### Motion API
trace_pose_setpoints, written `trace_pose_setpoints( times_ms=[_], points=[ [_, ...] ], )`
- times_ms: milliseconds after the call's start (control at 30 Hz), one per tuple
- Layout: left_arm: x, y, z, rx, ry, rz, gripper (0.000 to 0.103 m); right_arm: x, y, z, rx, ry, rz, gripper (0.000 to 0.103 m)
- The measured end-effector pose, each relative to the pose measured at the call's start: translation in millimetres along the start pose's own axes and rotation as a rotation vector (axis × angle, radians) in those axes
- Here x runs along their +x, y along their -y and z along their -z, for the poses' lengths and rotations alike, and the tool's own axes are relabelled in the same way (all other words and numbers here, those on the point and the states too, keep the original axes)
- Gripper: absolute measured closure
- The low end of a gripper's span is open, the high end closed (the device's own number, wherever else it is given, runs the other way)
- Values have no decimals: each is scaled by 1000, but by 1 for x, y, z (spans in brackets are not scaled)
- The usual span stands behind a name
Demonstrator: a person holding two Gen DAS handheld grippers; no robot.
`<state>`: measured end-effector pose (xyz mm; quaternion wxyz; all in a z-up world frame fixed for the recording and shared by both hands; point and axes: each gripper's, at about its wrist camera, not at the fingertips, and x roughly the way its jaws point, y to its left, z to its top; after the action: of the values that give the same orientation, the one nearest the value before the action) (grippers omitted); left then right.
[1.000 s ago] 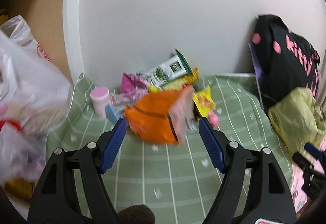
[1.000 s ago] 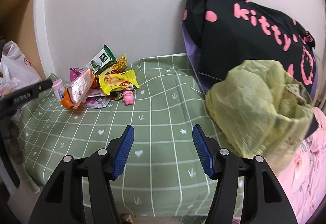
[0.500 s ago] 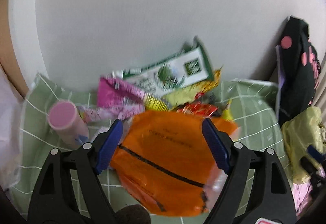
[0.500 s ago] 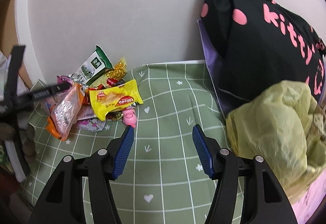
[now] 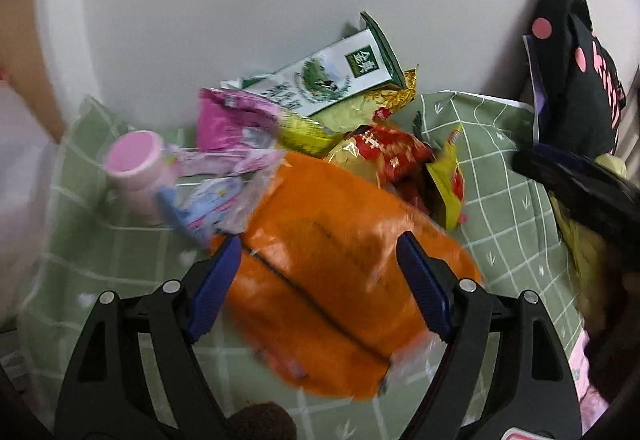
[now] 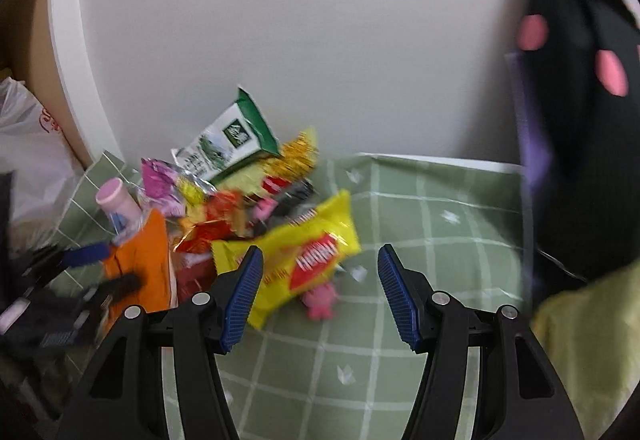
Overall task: Collect trash
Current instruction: 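Reach the left tool to the orange bag while the right tool reaches the yellow Nabati pack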
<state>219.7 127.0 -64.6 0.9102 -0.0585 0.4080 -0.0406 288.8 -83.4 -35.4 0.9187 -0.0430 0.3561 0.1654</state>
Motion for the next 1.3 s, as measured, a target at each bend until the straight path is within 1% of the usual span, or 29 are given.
trace_pose_setpoints(
  times_ms=[100, 167, 233, 300, 433, 467, 533, 633, 700, 767, 833, 900, 967, 1000, 1067, 1133, 1200, 1233, 1267, 1300],
  points=[
    [-21, -18, 2, -61, 9, -29, 27, 33, -8, -11, -7, -24, -35, 47],
    [-29, -28, 2, -106, 2, -43, 27, 49, -13, -14, -34, -44, -41, 47],
    [-35, -39, 5, -124, 0, -62, 27, 64, -18, -14, -64, -82, -53, 47],
    [-35, -46, 7, -144, 1, -79, 27, 68, -21, -8, -81, -104, -49, 47],
    [-26, -55, 8, -203, 11, -43, 27, 64, -15, 17, -103, -155, -5, 47],
    [-23, -55, 8, -207, 12, -32, 27, 63, -11, 25, -104, -170, 11, 47],
    [-14, -53, 7, -209, -11, 0, 27, 56, 0, 38, -96, -194, 49, 47],
    [-1, -45, 4, -199, -29, 30, 27, 39, 16, 49, -57, -192, 87, 47],
    [2, -40, 2, -189, -22, 44, 27, 27, 23, 51, -23, -186, 80, 47],
    [3, -35, -1, -174, -15, 52, 27, 11, 28, 50, 2, -167, 29, 47],
    [3, -32, -2, -161, -12, 52, 27, 0, 31, 49, -2, -140, -5, 47],
    [0, -33, -3, -155, -5, 42, 27, 0, 34, 45, -11, -121, -6, 47],
    [-2, -37, -4, -161, 3, 24, 27, 7, 45, 42, 1, -132, 1, 47],
    [-3, -40, -4, -167, 2, 18, 28, 13, 49, 43, 12, -138, 1, 48],
    [-3, -45, -4, -179, -6, 10, 29, 30, 55, 47, 38, -159, -9, 55],
    [-3, -52, -2, -193, -25, -8, 34, 47, 58, 51, 53, -191, -37, 59],
    [-4, -58, 2, -210, -41, -13, 38, 57, 57, 53, 52, -198, -60, 67],
    [-4, -61, 3, -217, -45, -12, 39, 61, 57, 54, 52, -200, -74, 79],
    [-5, -63, 5, -221, -47, -13, 39, 63, 56, 55, 54, -206, -83, 89],
    [-7, -64, 6, -221, -45, -17, 40, 65, 55, 56, 56, -211, -90, 91]
  ],
)
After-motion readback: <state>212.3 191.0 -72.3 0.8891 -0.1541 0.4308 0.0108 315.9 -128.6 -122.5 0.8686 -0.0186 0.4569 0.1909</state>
